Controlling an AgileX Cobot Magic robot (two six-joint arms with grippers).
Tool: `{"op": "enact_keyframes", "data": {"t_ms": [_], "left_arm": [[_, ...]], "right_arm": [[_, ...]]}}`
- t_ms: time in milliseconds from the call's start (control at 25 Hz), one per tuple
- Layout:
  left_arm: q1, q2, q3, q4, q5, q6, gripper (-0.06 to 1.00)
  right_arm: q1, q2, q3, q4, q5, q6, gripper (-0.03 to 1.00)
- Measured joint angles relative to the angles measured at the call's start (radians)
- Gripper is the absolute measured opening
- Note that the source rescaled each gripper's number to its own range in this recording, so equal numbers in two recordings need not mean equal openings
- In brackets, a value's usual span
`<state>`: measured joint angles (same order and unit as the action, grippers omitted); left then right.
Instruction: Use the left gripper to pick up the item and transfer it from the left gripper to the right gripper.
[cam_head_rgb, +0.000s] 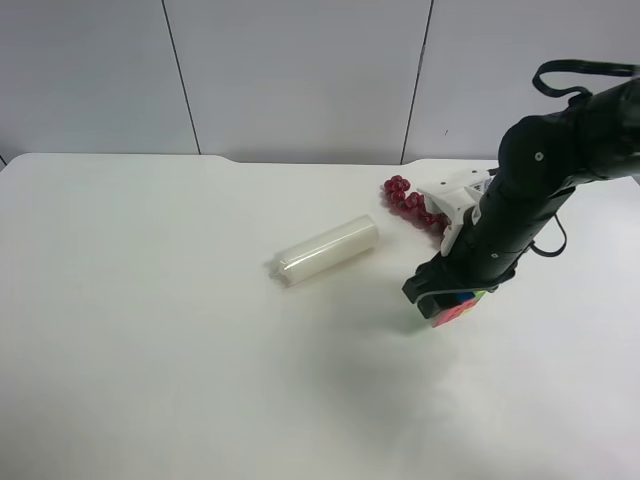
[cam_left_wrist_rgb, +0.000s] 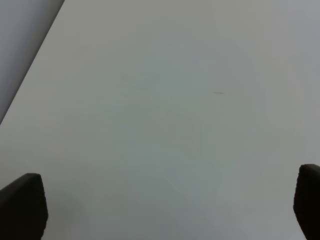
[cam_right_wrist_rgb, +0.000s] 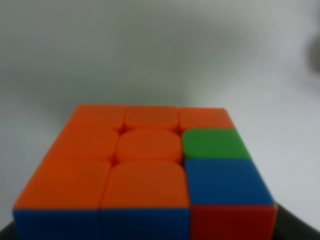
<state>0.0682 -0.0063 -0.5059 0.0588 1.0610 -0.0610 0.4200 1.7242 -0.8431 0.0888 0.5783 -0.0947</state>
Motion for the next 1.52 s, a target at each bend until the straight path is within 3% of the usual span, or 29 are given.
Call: {"op": "enact_keyframes", "data": {"t_ms": [360, 480, 520, 640, 960, 1320, 1520], "left_arm": [[0.0, 0.0, 0.0, 0.0, -0.002, 0.0, 1.0], [0.0, 0.0, 0.0, 0.0, -0.002, 0.0, 1.0], [0.0, 0.0, 0.0, 0.0, -0.002, 0.0, 1.0], [0.0, 0.0, 0.0, 0.0, -0.002, 0.0, 1.0], [0.0, 0.0, 0.0, 0.0, -0.002, 0.0, 1.0], [0.0, 0.0, 0.0, 0.0, -0.003, 0.0, 1.0], [0.0, 0.0, 0.0, 0.0, -0.003, 0.0, 1.0]], "right_arm": [[0.0, 0.032, 0.0, -0.003, -0.004, 0.0, 0.04], [0.0, 0.032, 0.0, -0.003, -0.004, 0.0, 0.68], [0.0, 0.032, 0.0, -0.003, -0.004, 0.0, 0.81], [0.0, 0.032, 0.0, -0.003, 0.007, 0.0, 0.96], [0.0, -0.136, 0.0, -0.003, 0.223, 0.0, 0.99], [0.0, -0.574, 0.0, -0.001, 0.588, 0.003, 1.0], [0.0, -0.889, 0.0, 0.0, 0.628, 0.06, 1.0]]}}
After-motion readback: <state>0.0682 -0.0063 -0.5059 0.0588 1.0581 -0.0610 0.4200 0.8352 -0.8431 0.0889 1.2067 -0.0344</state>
